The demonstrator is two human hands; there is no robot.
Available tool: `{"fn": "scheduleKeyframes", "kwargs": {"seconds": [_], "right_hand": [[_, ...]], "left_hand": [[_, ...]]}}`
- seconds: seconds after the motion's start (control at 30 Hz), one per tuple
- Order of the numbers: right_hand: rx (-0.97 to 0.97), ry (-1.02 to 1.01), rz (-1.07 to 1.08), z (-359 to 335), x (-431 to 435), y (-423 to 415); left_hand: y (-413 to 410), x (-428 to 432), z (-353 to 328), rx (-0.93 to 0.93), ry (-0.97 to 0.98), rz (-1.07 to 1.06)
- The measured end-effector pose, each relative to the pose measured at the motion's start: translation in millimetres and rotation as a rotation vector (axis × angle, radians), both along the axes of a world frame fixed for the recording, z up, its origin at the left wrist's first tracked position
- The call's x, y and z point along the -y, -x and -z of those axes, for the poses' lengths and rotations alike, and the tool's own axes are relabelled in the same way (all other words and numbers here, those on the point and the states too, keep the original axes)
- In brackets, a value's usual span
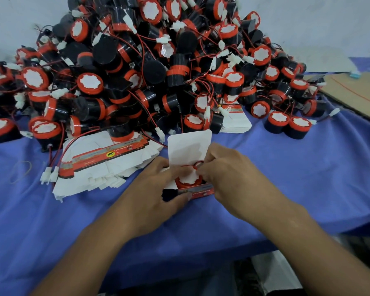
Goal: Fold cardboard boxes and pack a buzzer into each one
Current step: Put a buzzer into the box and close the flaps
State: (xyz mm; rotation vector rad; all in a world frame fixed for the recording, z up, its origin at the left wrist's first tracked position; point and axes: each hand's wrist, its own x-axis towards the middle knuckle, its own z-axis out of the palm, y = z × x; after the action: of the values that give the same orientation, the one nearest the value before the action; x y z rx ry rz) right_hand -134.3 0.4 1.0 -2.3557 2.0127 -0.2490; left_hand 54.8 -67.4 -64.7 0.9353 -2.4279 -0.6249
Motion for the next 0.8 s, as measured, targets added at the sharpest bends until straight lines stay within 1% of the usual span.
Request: {"fn": "scheduleKeyframes", "kwargs": {"seconds": [0.17,0.27,0.33,0.4,0.47,0.53,0.7,0.77,0.8], "right_hand": [[0.065,0.021,0.093,0.7,5.2,1.9],[-0.034,0.038,0.067,4.3,0.8,6.7],[-0.055,0.026,0.025,5.3,-3.2,11.6],[-0.038,0.000,-0.011,5.6,-6.9,17.1],[0.002,-0.031,-0.035,4.8,-12.2,19.8],[0.016,-0.071,-0.045,4.2,-17.8,20.3],[-0.005,-0.077,-0.052,7.4,-24.0,23.0],[-0.025,-0.059,-0.074,10.1,-23.4,23.5],[-0.038,-0.042,-0.086,12.1,-22.9,24.1]], "left_hand": [[-0.3,-1.2,0.5,-0.039,-0.006,0.017],[0.4,-4.5,0.6,-0.082,0.021,-0.027],[3.0,-7.0,-1.4,-0.165,0.037,-0.111],[6.0,-9.7,-3.1,-0.293,0.017,-0.209],[9.9,-13.4,-2.9,-0.399,-0.019,-0.256],[14.4,-18.9,-1.2,-0.445,-0.008,-0.239],[26.1,-24.1,5.7,-0.446,0.209,-0.147],[27.0,-23.6,7.5,-0.474,0.221,-0.153],[26.8,-24.0,7.6,-0.475,0.191,-0.165]]}}
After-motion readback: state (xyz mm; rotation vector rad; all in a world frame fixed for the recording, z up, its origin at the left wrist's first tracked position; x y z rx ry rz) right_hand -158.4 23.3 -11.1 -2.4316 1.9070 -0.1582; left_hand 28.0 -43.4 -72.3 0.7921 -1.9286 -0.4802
